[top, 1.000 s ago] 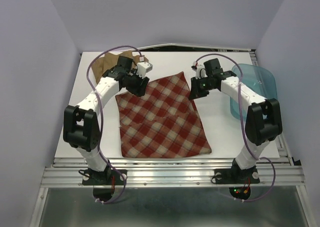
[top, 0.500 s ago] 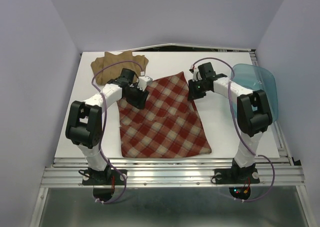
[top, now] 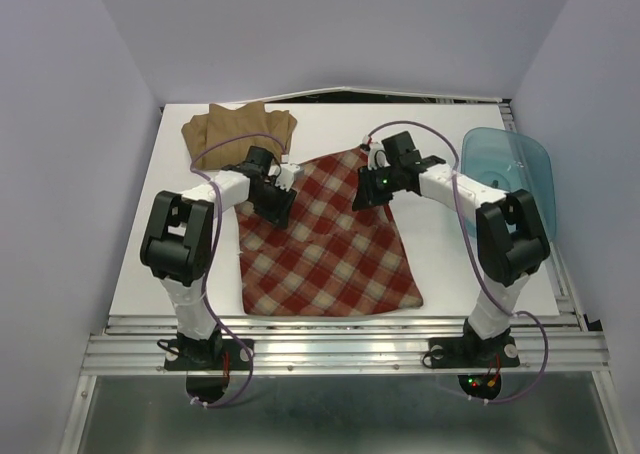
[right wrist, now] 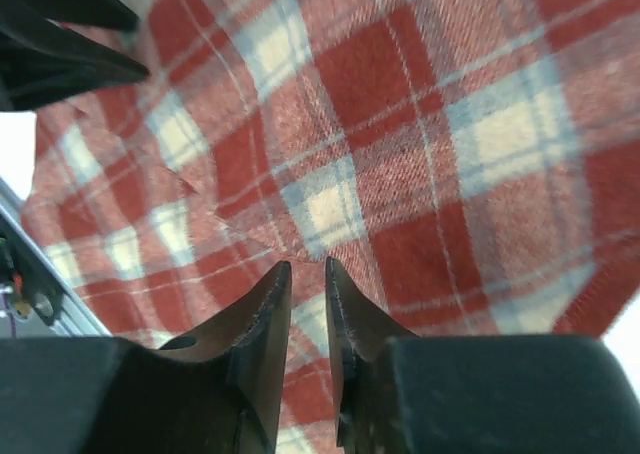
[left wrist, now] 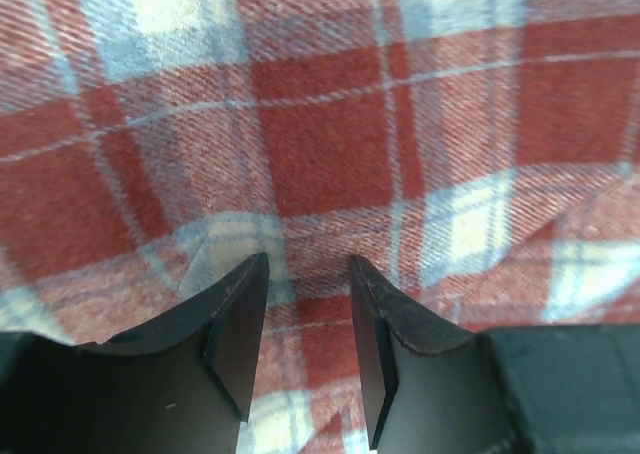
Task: Fold and stack the skirts
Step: Fold the skirt
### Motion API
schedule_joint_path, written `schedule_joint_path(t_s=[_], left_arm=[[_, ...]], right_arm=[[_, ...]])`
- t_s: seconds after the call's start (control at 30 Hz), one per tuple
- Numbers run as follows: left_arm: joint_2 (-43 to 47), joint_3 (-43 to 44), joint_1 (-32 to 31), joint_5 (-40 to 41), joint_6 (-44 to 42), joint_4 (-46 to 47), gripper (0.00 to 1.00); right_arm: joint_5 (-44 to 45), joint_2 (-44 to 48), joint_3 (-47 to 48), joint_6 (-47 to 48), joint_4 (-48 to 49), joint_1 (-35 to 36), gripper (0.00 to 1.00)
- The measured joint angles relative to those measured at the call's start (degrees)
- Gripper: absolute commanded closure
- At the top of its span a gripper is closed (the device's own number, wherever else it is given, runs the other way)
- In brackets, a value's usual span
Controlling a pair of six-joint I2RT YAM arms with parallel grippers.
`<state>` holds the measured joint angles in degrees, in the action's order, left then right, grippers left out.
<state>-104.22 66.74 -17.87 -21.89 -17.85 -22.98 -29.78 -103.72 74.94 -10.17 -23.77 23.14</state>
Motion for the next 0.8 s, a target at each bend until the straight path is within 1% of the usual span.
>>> schedule_joint_path(t_s=[0.07, 0.23, 0.4, 0.53, 0.67, 0.73, 0.77, 0.8], left_arm=[[-0.5, 0.2, 0.0, 0.0, 0.4, 0.2, 0.51], [-0.9, 0.5, 0.0, 0.7, 0.8, 0.5, 0.51], [-1.7, 1.7, 0.0, 1.5, 0.6, 0.2, 0.52], [-2.3, 2.7, 0.0, 1.8, -0.4, 0.0, 0.49], [-2.3, 3.6, 0.0, 2.7, -2.8, -1.2, 0.48], [-2.3, 5.2, 0.0, 3.2, -4.1, -2.8, 0.44], [-2.3, 6.3, 0.0, 3.3, -4.8, -3.7, 0.43], [-2.3, 7.6, 0.2, 3.4, -5.4, -4.4, 0.39]], right_arm=[[0.0, -1.7, 0.0, 0.2, -0.2, 0.8, 0.82], [5.1, -5.9, -2.6, 0.1, -1.3, -0.7, 0.82], [11.3, -5.9, -3.8, 0.4, -3.2, -4.1, 0.82], [17.0, -5.0, -3.7, 3.6, -3.5, -4.5, 0.81], [19.9, -5.0, -0.8, 8.3, -6.7, -4.4, 0.78], [21.6, -5.5, 3.2, 10.8, -9.6, -4.4, 0.76], [22.3, -5.7, 5.0, 11.8, -10.2, -4.4, 0.75], [23.4, -6.6, 9.0, 13.3, -11.9, -4.4, 0.69]])
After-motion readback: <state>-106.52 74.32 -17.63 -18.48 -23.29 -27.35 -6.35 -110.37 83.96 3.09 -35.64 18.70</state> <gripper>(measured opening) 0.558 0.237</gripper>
